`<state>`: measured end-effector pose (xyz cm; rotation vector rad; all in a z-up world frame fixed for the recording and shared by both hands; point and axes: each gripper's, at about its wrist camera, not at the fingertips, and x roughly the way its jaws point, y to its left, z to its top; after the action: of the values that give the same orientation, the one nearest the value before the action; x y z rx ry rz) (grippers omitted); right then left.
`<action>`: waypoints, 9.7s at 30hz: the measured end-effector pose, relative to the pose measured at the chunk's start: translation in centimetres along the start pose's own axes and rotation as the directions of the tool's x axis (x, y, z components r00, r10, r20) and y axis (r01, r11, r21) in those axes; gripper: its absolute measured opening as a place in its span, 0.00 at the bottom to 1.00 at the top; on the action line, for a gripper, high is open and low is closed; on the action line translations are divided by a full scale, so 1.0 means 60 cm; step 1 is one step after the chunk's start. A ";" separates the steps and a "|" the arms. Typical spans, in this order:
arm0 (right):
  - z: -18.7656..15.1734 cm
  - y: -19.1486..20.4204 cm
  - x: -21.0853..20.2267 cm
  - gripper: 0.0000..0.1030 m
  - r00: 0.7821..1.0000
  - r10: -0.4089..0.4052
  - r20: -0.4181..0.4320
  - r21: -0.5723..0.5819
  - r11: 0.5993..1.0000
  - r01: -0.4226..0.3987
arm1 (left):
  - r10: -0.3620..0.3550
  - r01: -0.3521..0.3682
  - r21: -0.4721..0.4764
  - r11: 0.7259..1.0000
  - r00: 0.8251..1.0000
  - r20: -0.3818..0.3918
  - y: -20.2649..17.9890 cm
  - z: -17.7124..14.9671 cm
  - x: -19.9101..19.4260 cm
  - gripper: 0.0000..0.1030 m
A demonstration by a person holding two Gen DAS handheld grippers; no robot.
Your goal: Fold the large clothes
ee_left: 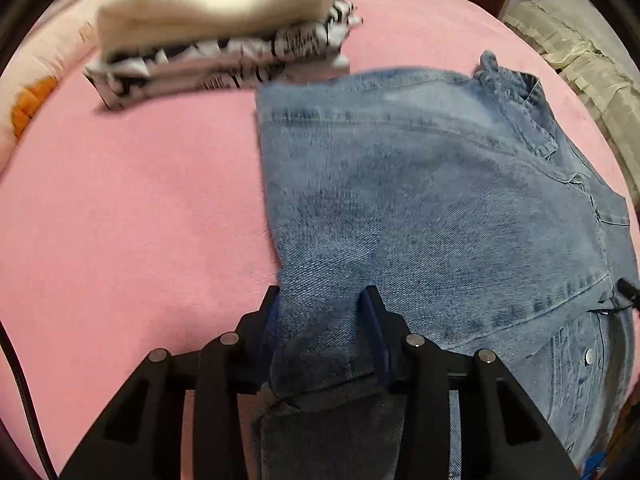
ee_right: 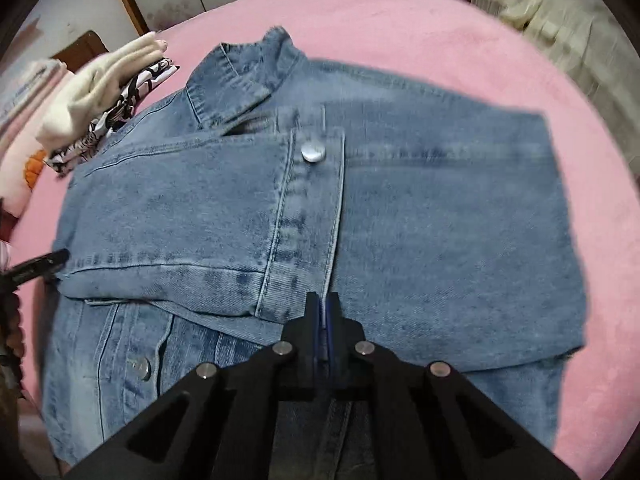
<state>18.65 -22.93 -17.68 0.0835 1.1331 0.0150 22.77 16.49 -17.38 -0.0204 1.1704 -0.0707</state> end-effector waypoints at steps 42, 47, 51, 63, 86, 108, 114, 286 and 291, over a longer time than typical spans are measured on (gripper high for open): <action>0.147 0.017 0.067 0.03 0.992 0.099 0.073 0.009 0.995 -0.100 | -0.004 0.002 0.016 1.000 0.997 0.081 -0.059 0.113 0.065 0.61; 0.134 0.023 0.020 0.03 0.991 0.102 0.089 -0.002 0.995 -0.103 | -0.005 0.003 0.027 1.000 0.995 0.099 -0.077 0.088 0.002 0.61; 0.111 0.025 -0.040 0.10 0.988 0.102 0.118 -0.009 0.995 -0.102 | -0.004 -0.002 0.052 0.999 0.992 0.129 -0.091 0.060 -0.068 0.62; -0.026 0.044 -0.267 0.34 0.962 0.057 0.267 -0.100 0.994 -0.031 | -0.014 -0.005 0.085 0.996 0.975 0.220 -0.122 -0.073 -0.284 0.69; -0.272 -0.012 -0.348 0.39 0.968 -0.007 0.251 -0.061 0.998 0.023 | -0.038 0.035 0.025 0.999 0.991 0.125 -0.109 -0.300 -0.334 0.69; -0.424 -0.178 -0.243 0.39 0.999 -0.045 0.023 -0.013 0.999 0.045 | -0.103 0.100 -0.044 0.994 0.992 -0.074 0.024 -0.433 -0.183 0.69; -0.444 -0.216 -0.202 0.39 0.999 0.035 -0.037 0.055 0.998 -0.033 | -0.167 0.161 -0.072 0.984 0.982 -0.084 0.033 -0.441 -0.161 0.69; -0.009 -0.195 0.007 0.07 0.948 -0.253 0.192 0.118 0.965 0.234 | 0.148 -0.099 -0.210 0.973 0.962 0.228 -0.064 -0.035 0.045 0.60; -0.026 -0.221 -0.003 0.02 0.942 -0.274 0.193 0.134 0.959 0.251 | 0.152 -0.088 -0.303 0.949 0.969 0.195 -0.018 -0.045 0.050 0.70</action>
<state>16.75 -36.05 -19.20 0.0276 0.9259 -0.2882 21.43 15.24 -21.15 -0.2132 0.9525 0.2098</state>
